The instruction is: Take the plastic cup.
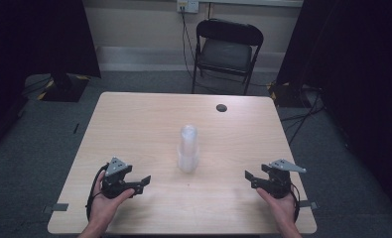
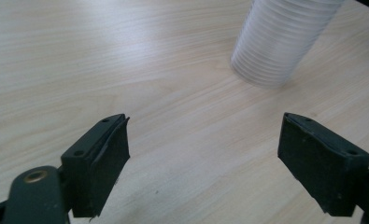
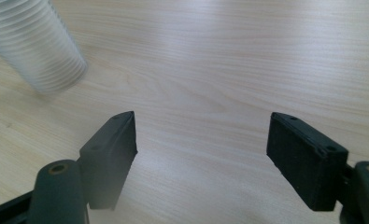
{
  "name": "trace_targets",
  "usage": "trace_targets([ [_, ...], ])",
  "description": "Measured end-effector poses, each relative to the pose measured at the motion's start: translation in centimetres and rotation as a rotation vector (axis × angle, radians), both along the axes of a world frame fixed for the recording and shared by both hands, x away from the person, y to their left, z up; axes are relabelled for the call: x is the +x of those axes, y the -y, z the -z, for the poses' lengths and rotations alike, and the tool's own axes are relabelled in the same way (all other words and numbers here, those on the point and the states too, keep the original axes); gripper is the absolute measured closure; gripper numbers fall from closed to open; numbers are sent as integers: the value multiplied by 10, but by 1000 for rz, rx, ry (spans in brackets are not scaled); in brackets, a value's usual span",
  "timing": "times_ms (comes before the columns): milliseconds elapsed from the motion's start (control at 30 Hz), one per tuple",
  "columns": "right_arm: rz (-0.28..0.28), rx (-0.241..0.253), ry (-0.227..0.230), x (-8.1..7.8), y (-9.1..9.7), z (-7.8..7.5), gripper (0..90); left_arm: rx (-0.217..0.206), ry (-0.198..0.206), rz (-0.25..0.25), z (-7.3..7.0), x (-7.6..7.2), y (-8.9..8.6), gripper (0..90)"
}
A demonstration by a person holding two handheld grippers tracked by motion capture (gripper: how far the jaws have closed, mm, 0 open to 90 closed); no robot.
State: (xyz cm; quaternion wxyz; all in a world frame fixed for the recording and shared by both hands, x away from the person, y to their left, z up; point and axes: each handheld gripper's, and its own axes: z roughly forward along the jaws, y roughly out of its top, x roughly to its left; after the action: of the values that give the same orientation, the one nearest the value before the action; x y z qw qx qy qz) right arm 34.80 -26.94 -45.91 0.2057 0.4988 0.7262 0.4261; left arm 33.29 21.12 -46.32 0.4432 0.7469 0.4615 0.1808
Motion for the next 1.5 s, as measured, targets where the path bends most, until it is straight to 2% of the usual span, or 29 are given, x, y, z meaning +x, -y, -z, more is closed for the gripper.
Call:
trace_targets([
  [133,-21,12,-14,-1,0,2,261,10,33,-1,0,2,5,205],
  [200,-29,12,-3,-2,0,1,329,18,18,27,-1,3,8,245],
  [233,-29,12,-3,-2,0,1,329,18,18,27,-1,3,8,245],
  [267,-19,5,24,-4,1,1,331,23,10,45,0,4,9,245],
  [400,-28,20,21,-4,1,2,331,1,-3,82,-1,2,12,243],
  [500,-39,30,12,-5,-1,2,330,-20,40,109,-7,-1,16,241],
  [567,-68,45,-4,-5,-3,2,330,-33,67,109,-9,-2,19,225],
  [767,-84,45,-2,-9,-12,-1,319,-39,82,147,-20,-6,26,183],
  [800,-85,49,4,-10,-12,-3,319,-53,90,174,-26,-6,30,183],
  [833,-83,46,10,-11,-13,-3,319,-53,85,180,-30,-5,31,183],
  [933,-89,42,-6,-10,-14,-4,320,-43,94,198,-36,-4,35,185],
  [1000,-92,34,-16,-9,-15,-4,320,-55,99,227,-37,-3,37,182],
  [1067,-93,39,-23,-9,-14,-3,320,-41,104,245,-40,-1,39,168],
  [1100,-92,38,-24,-9,-14,-3,320,-55,113,255,-41,0,39,166],
  [1267,-86,42,-12,-11,-13,-5,320,-78,130,252,-49,6,41,179],
  [1300,-85,41,-14,-11,-13,-5,320,-81,100,259,-54,11,44,193],
  [1333,-86,37,-13,-12,-13,-5,320,-90,90,268,-56,14,46,216],
  [1400,-85,20,-12,-11,-14,-4,319,-96,112,253,-60,17,50,230],
  [1500,-87,25,-17,-10,-14,-4,317,-104,119,266,-65,22,56,231],
])
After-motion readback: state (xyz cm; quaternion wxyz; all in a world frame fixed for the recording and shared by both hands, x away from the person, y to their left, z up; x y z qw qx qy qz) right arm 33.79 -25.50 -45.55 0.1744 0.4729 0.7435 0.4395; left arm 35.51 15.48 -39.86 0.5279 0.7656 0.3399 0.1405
